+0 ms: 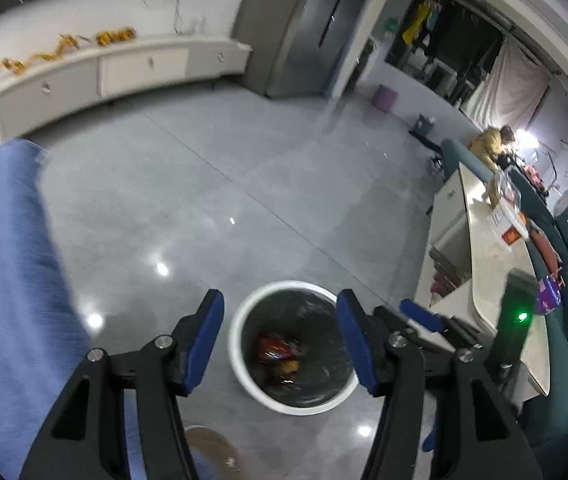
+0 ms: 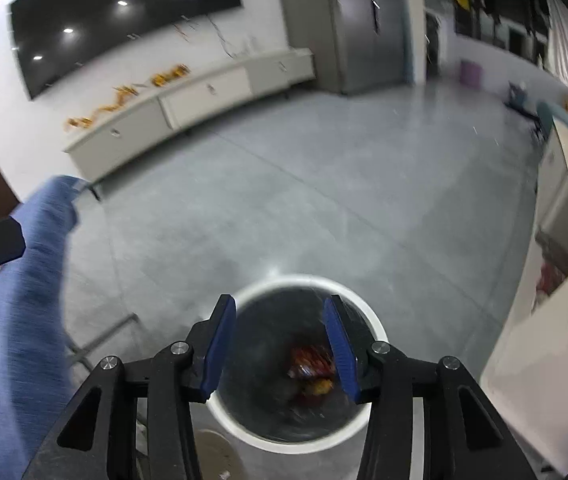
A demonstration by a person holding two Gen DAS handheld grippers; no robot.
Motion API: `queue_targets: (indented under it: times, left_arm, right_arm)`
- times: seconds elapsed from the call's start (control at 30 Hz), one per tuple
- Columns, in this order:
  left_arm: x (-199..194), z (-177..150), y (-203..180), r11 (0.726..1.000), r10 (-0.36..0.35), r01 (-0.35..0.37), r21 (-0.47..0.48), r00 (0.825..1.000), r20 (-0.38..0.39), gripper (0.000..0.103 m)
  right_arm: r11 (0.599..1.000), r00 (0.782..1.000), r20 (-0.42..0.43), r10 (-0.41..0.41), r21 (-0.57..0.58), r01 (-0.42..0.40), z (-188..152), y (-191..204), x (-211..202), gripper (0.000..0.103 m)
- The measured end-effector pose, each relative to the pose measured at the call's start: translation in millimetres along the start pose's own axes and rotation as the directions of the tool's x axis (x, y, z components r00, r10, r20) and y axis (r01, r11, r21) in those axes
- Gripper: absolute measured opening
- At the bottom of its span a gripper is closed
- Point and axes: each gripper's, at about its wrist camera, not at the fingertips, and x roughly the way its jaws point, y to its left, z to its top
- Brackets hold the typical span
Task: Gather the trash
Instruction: 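Grasp a red-white paper bag with the left tool while the right tool grasps a milk carton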
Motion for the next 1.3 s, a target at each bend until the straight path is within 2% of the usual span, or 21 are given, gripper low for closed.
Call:
queue_targets:
  times: [0.13, 0.23, 0.33, 0.47, 0.57, 0.73, 0.77, 0.83, 1.0, 1.07, 1.23, 1.3]
  left_arm:
    - [-72, -6, 32, 0.997, 0.081, -0.081, -0.009, 0.991, 0.108, 0.057]
    - [-114, -17, 62, 0.991, 0.131, -0.126, -0.041, 0.981, 0.146, 0.057]
    - [-156, -35, 104, 0.976, 0.211, -0.196, -0.099, 0.961, 0.178, 0.057]
    - [-204, -70, 166, 0.941, 0.306, -0.267, -0.207, 0.933, 0.191, 0.057]
    - [-236, -102, 215, 0.903, 0.382, -0.325, -0.28, 0.906, 0.18, 0.057]
    - [-265, -142, 279, 0.842, 0.469, -0.395, -0.368, 0.873, 0.135, 0.057]
    - [-268, -148, 291, 0.829, 0.48, -0.405, -0.385, 0.869, 0.12, 0.057]
    - [-271, -160, 317, 0.81, 0.487, -0.411, -0.418, 0.869, 0.09, 0.057]
    - [-259, -171, 356, 0.786, 0.484, -0.421, -0.453, 0.875, 0.027, 0.057]
    - [-254, -170, 367, 0.789, 0.467, -0.407, -0.461, 0.884, 0.019, 0.057]
    - [-241, -161, 378, 0.799, 0.454, -0.402, -0.447, 0.891, 0.011, 0.057]
    - [-234, -155, 387, 0.802, 0.434, -0.382, -0.459, 0.901, 0.008, 0.056]
  right_arm:
    - [0.993, 0.994, 0.086, 0.072, -0.095, -0.063, 16, 53, -44, 0.048]
    - [0.981, 0.984, 0.123, 0.126, -0.164, -0.105, 22, 91, -69, 0.053]
    - [0.954, 0.966, 0.135, 0.219, -0.235, -0.183, 29, 139, -91, 0.054]
    - [0.911, 0.943, 0.109, 0.315, -0.314, -0.268, 30, 199, -102, 0.054]
    - [0.873, 0.925, 0.069, 0.375, -0.361, -0.327, 25, 244, -102, 0.054]
    - [0.813, 0.894, -0.024, 0.447, -0.405, -0.417, 12, 310, -90, 0.054]
    - [0.794, 0.881, -0.059, 0.47, -0.407, -0.451, 8, 330, -86, 0.054]
    - [0.767, 0.856, -0.121, 0.502, -0.396, -0.505, 2, 357, -75, 0.054]
    - [0.73, 0.825, -0.223, 0.519, -0.387, -0.564, -14, 408, -51, 0.054]
    - [0.719, 0.807, -0.27, 0.526, -0.366, -0.591, -19, 428, -36, 0.054]
    - [0.72, 0.787, -0.331, 0.521, -0.325, -0.613, -19, 462, -9, 0.054]
    - [0.722, 0.779, -0.352, 0.519, -0.308, -0.62, -18, 475, 3, 0.054]
